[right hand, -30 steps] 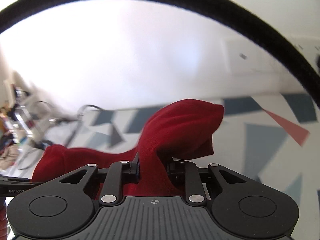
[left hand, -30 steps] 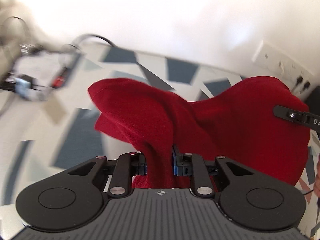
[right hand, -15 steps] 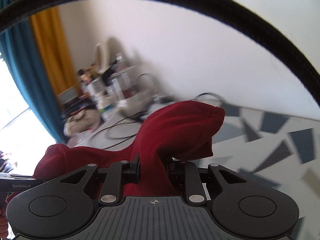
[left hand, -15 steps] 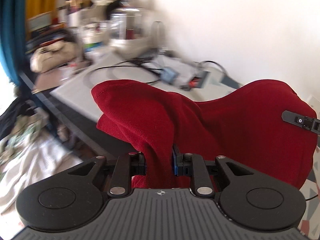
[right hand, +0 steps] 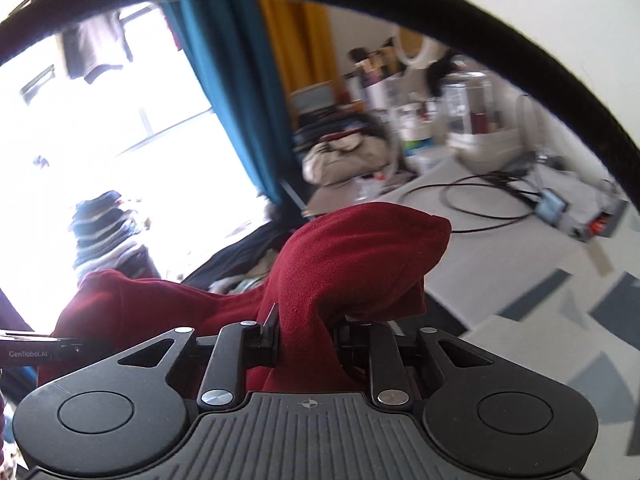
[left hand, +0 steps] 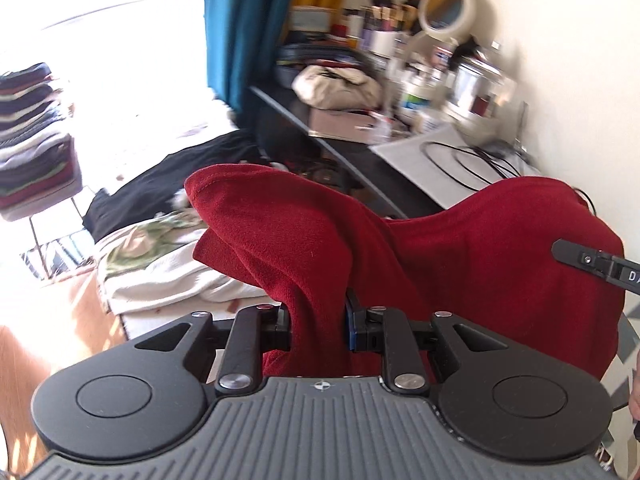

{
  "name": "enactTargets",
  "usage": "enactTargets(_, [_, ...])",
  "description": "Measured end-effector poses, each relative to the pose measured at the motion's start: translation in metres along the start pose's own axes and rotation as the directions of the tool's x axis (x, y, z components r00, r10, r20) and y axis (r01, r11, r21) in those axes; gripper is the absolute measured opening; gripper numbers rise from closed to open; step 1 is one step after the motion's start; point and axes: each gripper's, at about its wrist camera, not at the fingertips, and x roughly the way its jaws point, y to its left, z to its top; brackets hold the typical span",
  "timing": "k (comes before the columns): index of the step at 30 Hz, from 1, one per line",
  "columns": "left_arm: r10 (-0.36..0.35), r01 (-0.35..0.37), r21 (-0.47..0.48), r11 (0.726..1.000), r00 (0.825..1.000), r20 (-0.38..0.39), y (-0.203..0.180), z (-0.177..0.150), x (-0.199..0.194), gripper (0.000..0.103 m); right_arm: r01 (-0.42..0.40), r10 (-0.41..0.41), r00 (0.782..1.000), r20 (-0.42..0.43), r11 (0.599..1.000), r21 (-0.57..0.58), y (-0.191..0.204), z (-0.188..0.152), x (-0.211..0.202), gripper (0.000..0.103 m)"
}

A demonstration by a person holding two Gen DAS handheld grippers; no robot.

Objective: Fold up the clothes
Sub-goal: 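Carry the lifted red top with both grippers toward the clothes stack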

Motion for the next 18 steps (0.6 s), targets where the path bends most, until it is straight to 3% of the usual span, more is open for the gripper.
enactTargets(6, [0.06, -0.059, -0.102, 0.993, 0.998, 0.009, 0.058, 0.002, 0.009, 0.022, -0.093, 0.087, 0.993, -0.077, 0.993, -0.073, 0.053, 0.019, 0.075, 0.02])
enactTargets(18, [0.157, -0.154, -0.097, 0.983, 0.987, 0.025, 0.128, 0.079, 0.064, 0.022, -0.185, 0.176, 0.975, -0.132, 0.981, -0.057, 0.119, 0.059, 0.221, 0.02])
